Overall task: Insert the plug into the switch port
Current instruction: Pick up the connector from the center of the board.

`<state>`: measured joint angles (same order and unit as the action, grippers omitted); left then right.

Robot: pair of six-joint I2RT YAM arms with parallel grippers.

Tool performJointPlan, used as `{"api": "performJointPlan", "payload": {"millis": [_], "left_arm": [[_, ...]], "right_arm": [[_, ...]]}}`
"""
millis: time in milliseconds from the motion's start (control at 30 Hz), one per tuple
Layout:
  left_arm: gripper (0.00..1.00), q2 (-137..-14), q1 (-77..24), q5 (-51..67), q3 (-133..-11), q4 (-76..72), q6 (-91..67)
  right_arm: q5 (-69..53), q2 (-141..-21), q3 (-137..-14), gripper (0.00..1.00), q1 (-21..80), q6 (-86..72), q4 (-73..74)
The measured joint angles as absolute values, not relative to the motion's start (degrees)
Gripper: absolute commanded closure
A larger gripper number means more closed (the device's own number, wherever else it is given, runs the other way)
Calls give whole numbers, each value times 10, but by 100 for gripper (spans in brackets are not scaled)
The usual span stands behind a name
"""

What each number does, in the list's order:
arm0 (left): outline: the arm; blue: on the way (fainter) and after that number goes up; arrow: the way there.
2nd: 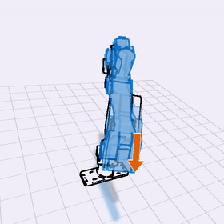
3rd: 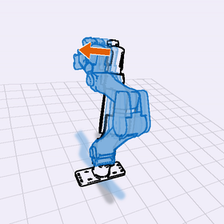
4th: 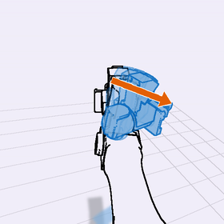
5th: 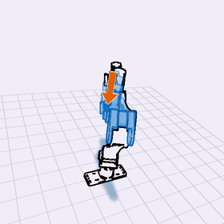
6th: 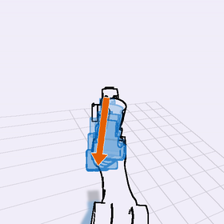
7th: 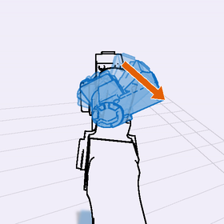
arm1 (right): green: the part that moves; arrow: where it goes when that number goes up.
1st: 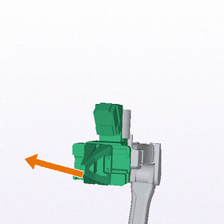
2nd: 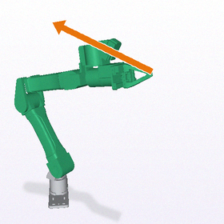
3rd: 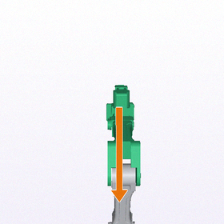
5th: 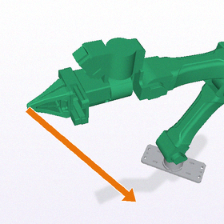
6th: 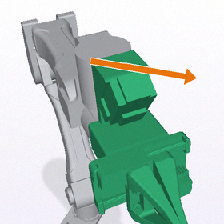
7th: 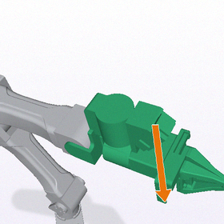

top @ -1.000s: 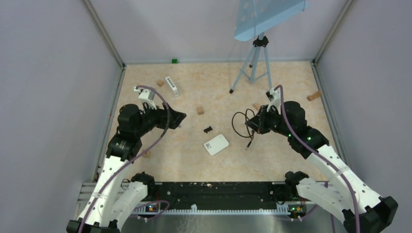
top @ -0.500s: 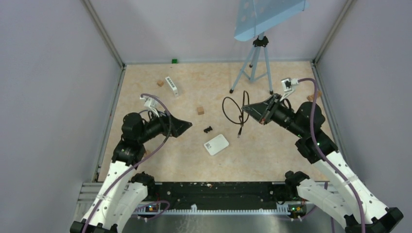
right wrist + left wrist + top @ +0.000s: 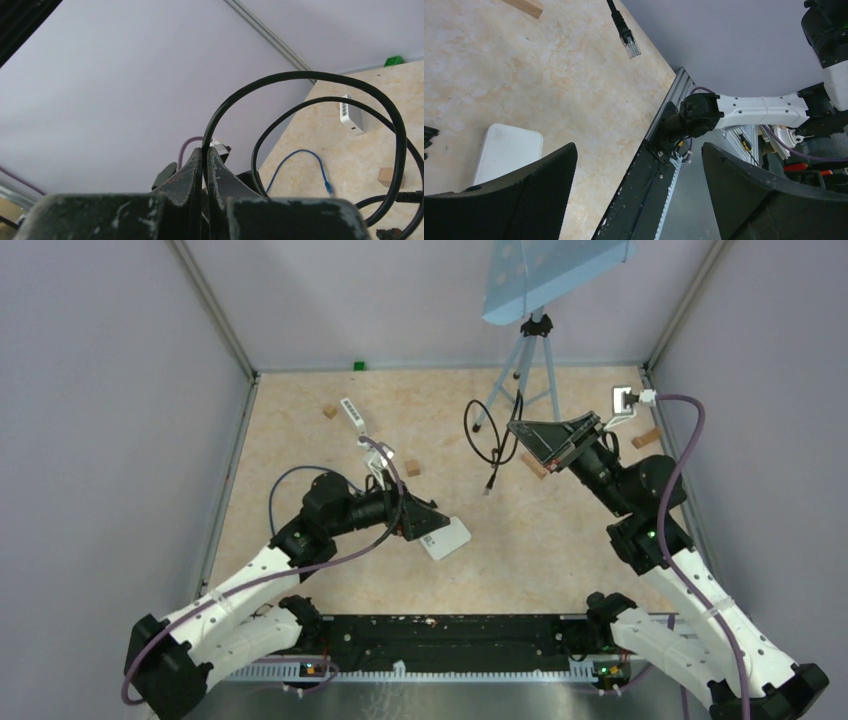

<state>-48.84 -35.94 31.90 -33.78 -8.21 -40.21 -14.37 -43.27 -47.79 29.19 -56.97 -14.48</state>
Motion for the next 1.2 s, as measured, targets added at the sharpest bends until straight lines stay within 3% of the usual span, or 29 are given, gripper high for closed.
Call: {"api": "performJointPlan", "payload": {"millis": [400, 867, 967, 1200], "left_arm": [[1, -609, -467, 218, -373, -213, -406], [16, -709, -498, 161, -414, -275, -407], [24, -727, -501, 160, -416, -280, -409], [69, -755, -508, 160, -424, -291, -421]], "right_arm": [[-145, -432, -476, 100, 292, -628, -190], [-175, -433, -465, 100, 292, -687, -252], [-179, -433, -458, 100, 292, -696, -258], [-183, -432, -438, 100, 292, -708, -267]]}}
